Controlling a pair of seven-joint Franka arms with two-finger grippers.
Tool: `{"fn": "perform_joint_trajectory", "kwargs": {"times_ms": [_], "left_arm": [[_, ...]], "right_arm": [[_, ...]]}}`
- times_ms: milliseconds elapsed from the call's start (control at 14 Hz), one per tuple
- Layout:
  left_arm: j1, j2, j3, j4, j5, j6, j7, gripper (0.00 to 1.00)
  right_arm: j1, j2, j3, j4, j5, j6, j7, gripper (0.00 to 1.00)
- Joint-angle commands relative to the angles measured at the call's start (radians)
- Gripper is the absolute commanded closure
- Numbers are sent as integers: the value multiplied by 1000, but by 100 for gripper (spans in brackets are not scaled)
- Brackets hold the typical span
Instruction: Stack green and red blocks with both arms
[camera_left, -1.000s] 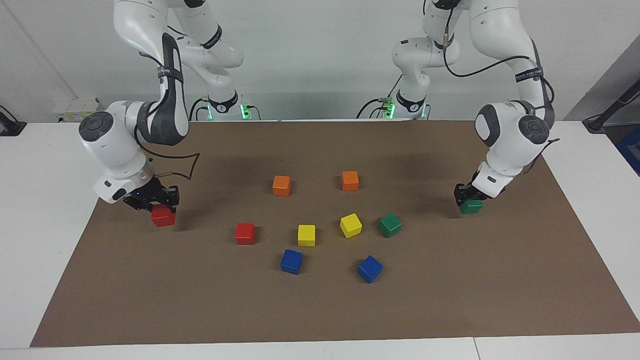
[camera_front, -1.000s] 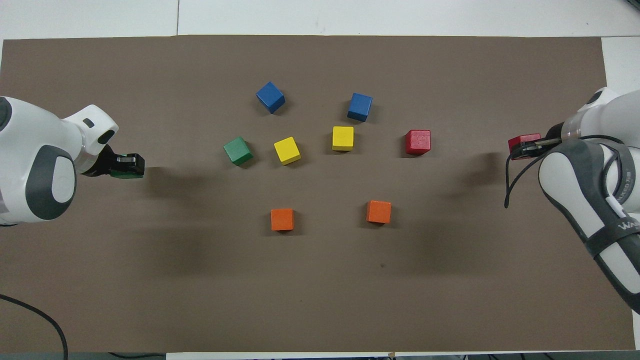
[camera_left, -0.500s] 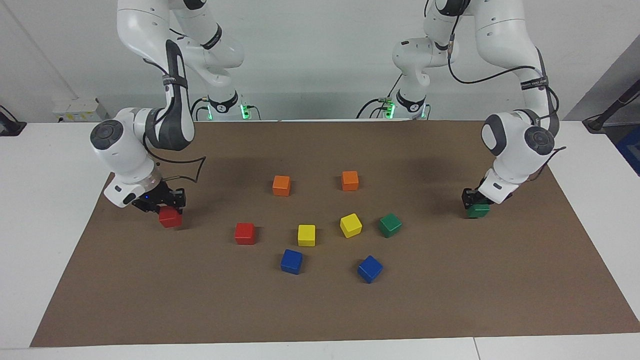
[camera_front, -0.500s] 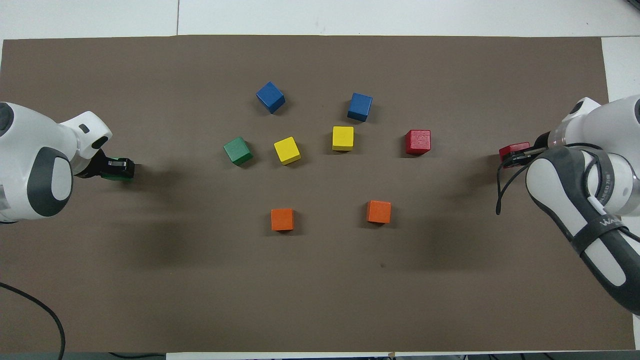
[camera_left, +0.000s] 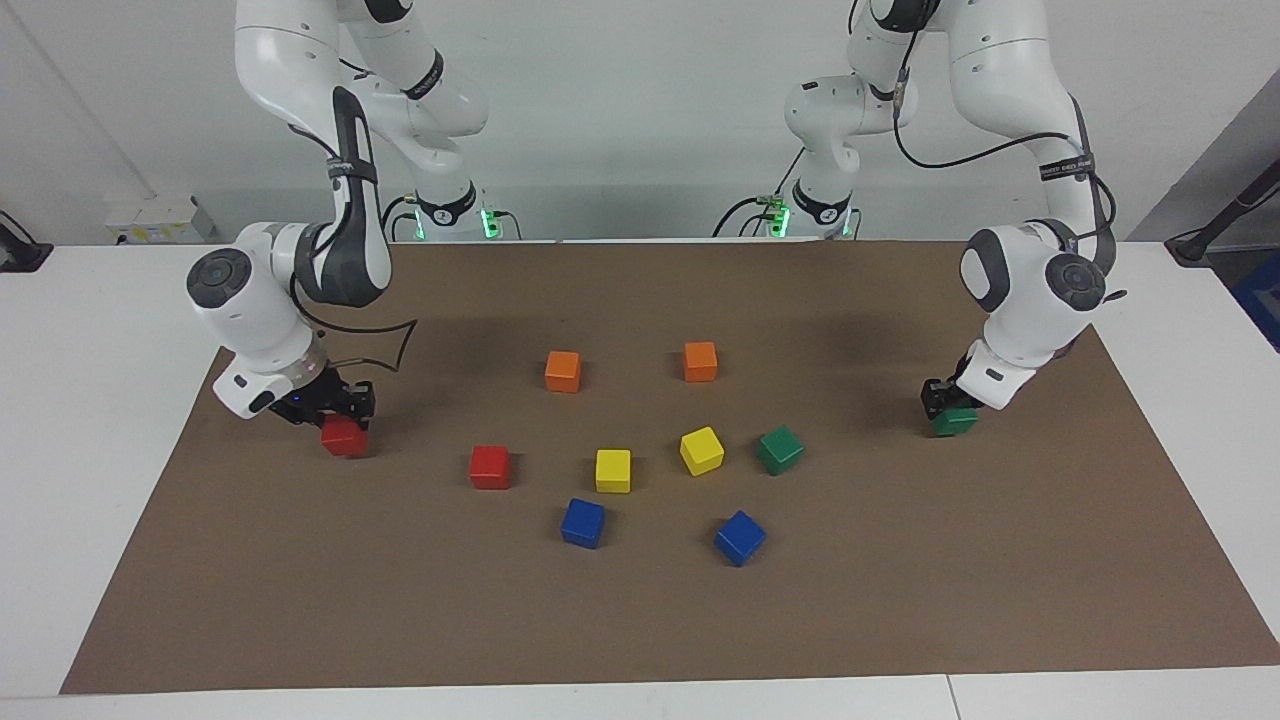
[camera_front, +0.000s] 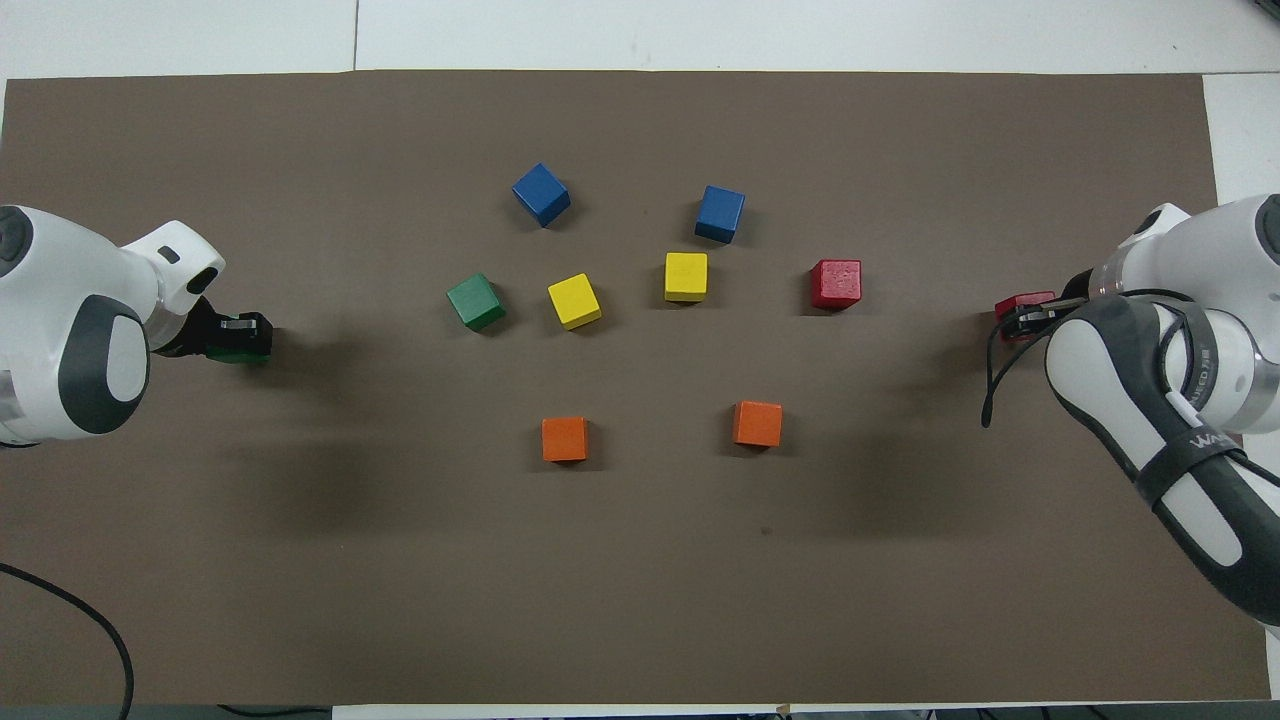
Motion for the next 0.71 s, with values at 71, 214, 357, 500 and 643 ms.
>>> {"fn": "perform_joint_trajectory", "kwargs": {"times_ms": [71,214,357,500,643], "left_arm": [[-7,2,1,-17,-7,23,-47,100],[-7,0,1,-28,-7,32,-36,100],[-13,2,-1,-28,-7,32,-27,100],[-18,2,-3,-34,-7,35,-25,100],[-15,2,-3,-34,-7,38,-21,41]], "right_arm": [[1,0,5,-23,3,42,29,100],[-1,8,5,-26,3,56,32,100],[-1,11,5,-43,3,85,32,100],[-2,12,5,-43,3,87,34,100],[-1,12,5,-47,3,89,35,100]]}}
